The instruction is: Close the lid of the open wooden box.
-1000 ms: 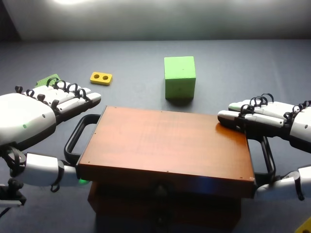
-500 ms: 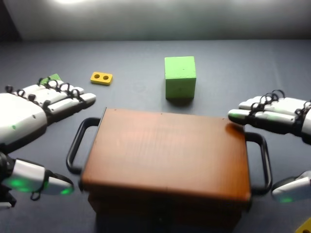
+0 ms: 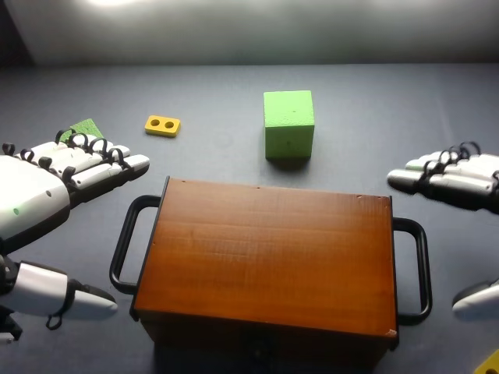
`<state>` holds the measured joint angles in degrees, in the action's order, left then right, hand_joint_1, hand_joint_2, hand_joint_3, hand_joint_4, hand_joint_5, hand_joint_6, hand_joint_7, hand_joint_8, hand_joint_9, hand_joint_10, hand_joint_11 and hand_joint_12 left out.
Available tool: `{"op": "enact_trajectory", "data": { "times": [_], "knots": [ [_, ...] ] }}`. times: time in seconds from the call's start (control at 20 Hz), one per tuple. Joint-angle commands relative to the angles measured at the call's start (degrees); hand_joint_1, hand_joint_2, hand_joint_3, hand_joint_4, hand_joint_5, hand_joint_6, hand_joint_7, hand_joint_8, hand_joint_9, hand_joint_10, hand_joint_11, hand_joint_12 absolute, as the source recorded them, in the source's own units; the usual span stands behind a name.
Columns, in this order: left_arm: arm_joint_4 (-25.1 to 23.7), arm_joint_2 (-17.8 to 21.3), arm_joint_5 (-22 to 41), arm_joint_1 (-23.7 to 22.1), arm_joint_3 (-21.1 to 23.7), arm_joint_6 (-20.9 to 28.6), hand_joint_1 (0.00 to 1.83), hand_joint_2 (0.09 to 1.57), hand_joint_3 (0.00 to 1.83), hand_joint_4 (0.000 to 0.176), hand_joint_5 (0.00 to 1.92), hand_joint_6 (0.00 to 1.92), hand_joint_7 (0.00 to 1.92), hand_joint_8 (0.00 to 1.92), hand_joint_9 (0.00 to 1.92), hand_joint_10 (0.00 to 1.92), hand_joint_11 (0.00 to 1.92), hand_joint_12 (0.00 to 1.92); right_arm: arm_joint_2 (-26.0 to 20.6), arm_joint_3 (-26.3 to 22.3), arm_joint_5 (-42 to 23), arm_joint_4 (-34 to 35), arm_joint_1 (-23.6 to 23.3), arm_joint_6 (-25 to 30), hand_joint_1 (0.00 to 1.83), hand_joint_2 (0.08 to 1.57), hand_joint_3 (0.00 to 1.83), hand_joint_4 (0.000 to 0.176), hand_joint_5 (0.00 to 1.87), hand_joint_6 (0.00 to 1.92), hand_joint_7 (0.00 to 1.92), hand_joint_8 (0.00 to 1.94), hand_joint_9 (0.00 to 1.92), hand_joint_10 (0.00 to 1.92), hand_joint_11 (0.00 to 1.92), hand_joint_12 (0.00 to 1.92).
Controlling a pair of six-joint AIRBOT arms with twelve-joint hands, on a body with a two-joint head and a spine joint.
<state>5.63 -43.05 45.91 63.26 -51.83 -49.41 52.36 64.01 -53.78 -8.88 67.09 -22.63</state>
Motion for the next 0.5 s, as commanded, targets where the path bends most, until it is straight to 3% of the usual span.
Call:
{"op": "enact_trajectory", "data": {
  "times": [0.0,0.05,0.15,0.3,0.45],
  "knots": [
    [0.8,0.6,6.9,-0.1,0.1,0.2,0.65,0.86,0.01,0.008,0.0,0.0,0.0,0.0,0.0,0.0,0.0,0.0,-0.6,-0.3,-6.8,1.6,-0.1,0.0,0.58,0.84,0.0,0.176,0.0,0.0,0.0,0.0,0.0,0.0,0.0,0.0],
    [1.1,0.8,7.6,0.0,0.3,0.2,0.65,0.85,0.0,0.007,0.0,0.0,0.0,0.0,0.0,0.0,0.0,0.0,-0.9,-0.4,-7.4,1.8,-0.1,0.0,0.65,0.85,0.0,0.176,0.0,0.0,0.0,0.0,0.0,0.0,0.0,0.0],
    [2.0,1.7,11.4,0.2,0.7,0.2,0.62,0.85,0.0,0.021,0.0,0.0,0.0,0.0,0.0,0.0,0.0,0.0,-1.4,-0.7,-10.7,3.6,-0.1,-0.5,0.65,0.86,0.0,0.176,0.0,0.0,0.0,0.0,0.0,0.0,0.0,0.0],
    [3.5,1.9,16.8,0.0,0.8,0.1,0.77,0.79,0.0,0.041,0.0,0.0,0.0,0.0,0.0,0.0,0.0,0.0,-1.5,-0.6,-15.9,6.1,-0.1,-1.2,0.68,0.85,0.0,0.176,0.0,0.0,0.0,0.0,0.0,0.0,0.0,0.0],
    [4.6,1.4,24.2,-1.4,0.7,0.1,0.76,0.79,0.0,0.026,0.0,0.0,0.0,0.0,0.0,0.0,0.0,0.0,-1.7,0.0,-23.0,8.3,-0.7,-1.4,0.55,0.89,0.01,0.176,0.0,0.0,0.0,0.0,0.0,0.0,0.0,0.0]
  ]
}}
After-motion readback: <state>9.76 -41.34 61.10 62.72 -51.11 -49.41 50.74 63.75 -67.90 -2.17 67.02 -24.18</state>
